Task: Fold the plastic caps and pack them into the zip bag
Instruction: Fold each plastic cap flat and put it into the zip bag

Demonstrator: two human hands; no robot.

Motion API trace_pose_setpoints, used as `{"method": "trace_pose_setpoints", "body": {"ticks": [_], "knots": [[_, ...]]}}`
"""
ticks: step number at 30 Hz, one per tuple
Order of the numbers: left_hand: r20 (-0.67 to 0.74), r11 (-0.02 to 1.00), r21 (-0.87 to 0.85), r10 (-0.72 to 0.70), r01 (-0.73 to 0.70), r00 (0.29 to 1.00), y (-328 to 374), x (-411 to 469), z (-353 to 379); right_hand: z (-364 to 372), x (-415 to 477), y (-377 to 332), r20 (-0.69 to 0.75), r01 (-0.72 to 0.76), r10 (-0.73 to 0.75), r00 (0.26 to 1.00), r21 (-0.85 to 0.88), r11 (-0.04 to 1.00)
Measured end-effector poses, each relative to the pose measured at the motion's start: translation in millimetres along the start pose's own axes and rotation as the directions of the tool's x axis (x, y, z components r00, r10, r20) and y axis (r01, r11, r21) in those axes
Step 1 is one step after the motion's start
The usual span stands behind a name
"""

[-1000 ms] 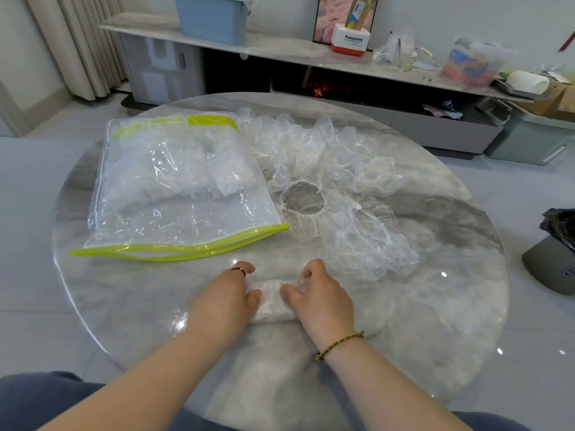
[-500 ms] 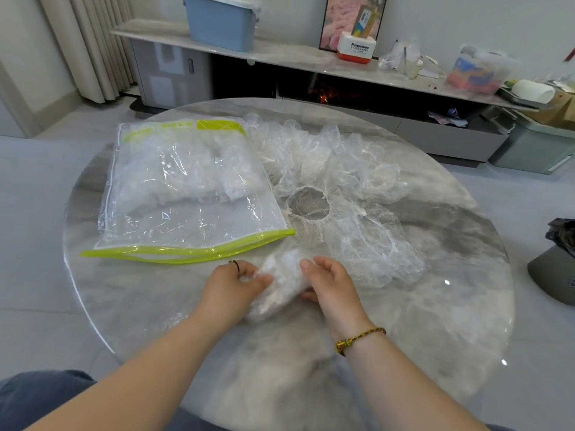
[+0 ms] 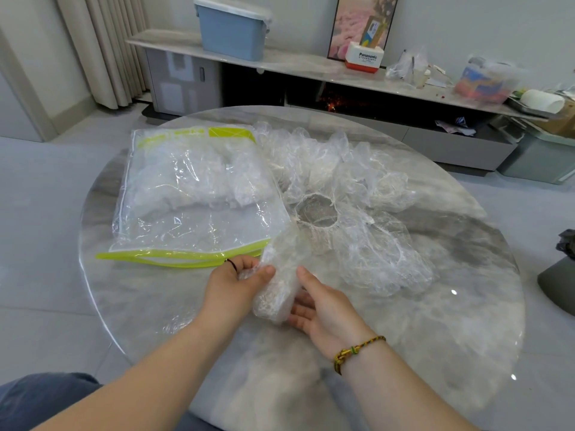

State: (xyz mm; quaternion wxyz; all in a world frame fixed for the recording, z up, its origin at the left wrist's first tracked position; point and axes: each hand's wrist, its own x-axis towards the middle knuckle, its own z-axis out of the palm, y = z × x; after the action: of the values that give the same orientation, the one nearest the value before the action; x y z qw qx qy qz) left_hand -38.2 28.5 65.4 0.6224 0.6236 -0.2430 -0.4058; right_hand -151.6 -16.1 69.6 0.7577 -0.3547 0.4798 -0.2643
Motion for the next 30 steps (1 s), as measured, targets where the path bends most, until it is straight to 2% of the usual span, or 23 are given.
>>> {"method": "trace_pose_setpoints", "body": {"ticks": [1,3,6,8,9,10,11,12,14,15,16,19,22,30], "knots": [[0.026,0.999,-0.022,-0.038,0.038,0.999,-1.0,-1.7,0.9,0.2,-2.9,-3.8,0.062,-0.04,0.035,0.997,0.088,0.995],[0.071,0.995,-0.01,-0.1,0.1,0.993,-4.8,-6.4,2.5,-0.1,-1.7,-6.8,0.093,-0.04,0.025,0.995,0.163,0.986],[0.067,0.994,0.073,-0.086,0.081,0.994,-5.9,-8.2,0.6,1.7,4.6,-9.5,-0.024,0.054,-0.05,0.998,0.202,0.978],[0.025,0.974,0.216,0.06,-0.064,0.998,1.1,-1.1,-8.4,-1.4,9.4,-12.1,-0.107,0.101,-0.08,0.991,0.208,0.973],[0.01,0.908,0.371,0.203,-0.192,0.979,5.7,4.7,-16.9,-2.6,11.1,-13.7,-0.124,0.116,-0.091,0.988,0.21,0.971],[0.032,0.748,0.58,0.375,-0.323,0.927,11.4,12.2,-27.1,-4.2,12.1,-14.7,-0.134,0.127,-0.1,0.986,0.207,0.97],[0.111,0.517,0.749,0.52,-0.415,0.847,17.0,21.3,-38.4,-5.4,13.3,-15.1,-0.14,0.135,-0.108,0.984,0.202,0.97],[0.189,0.305,0.852,0.579,-0.426,0.793,18.3,32.4,-49.4,-5.8,13.8,-15.6,-0.141,0.142,-0.115,0.983,0.201,0.969],[0.326,-0.002,0.926,0.513,-0.378,0.794,18.0,49.7,-66.0,-4.8,13.5,-15.6,-0.119,0.173,-0.151,0.981,0.203,0.964],[0.38,-0.115,0.922,0.444,-0.369,0.812,19.7,54.5,-69.8,-4.5,13.7,-15.1,-0.11,0.189,-0.17,0.979,0.199,0.962],[0.389,-0.17,0.921,0.324,-0.352,0.862,24.8,53.5,-70.2,-4.3,13.7,-13.9,-0.113,0.202,-0.183,0.977,0.193,0.96],[0.369,-0.131,0.929,0.221,-0.347,0.903,23.6,62.6,-77.3,-4.6,14.7,-11.2,-0.123,0.22,-0.201,0.972,0.163,0.962],[0.384,-0.132,0.922,0.193,-0.364,0.903,24.5,70.7,-80.6,-3.0,14.1,-9.6,-0.089,0.221,-0.209,0.974,0.147,0.964],[0.478,-0.368,0.827,0.062,-0.425,0.876,21.0,86.3,-83.3,-3.7,15.3,-6.0,-0.03,0.228,-0.226,0.974,0.089,0.97]]}}
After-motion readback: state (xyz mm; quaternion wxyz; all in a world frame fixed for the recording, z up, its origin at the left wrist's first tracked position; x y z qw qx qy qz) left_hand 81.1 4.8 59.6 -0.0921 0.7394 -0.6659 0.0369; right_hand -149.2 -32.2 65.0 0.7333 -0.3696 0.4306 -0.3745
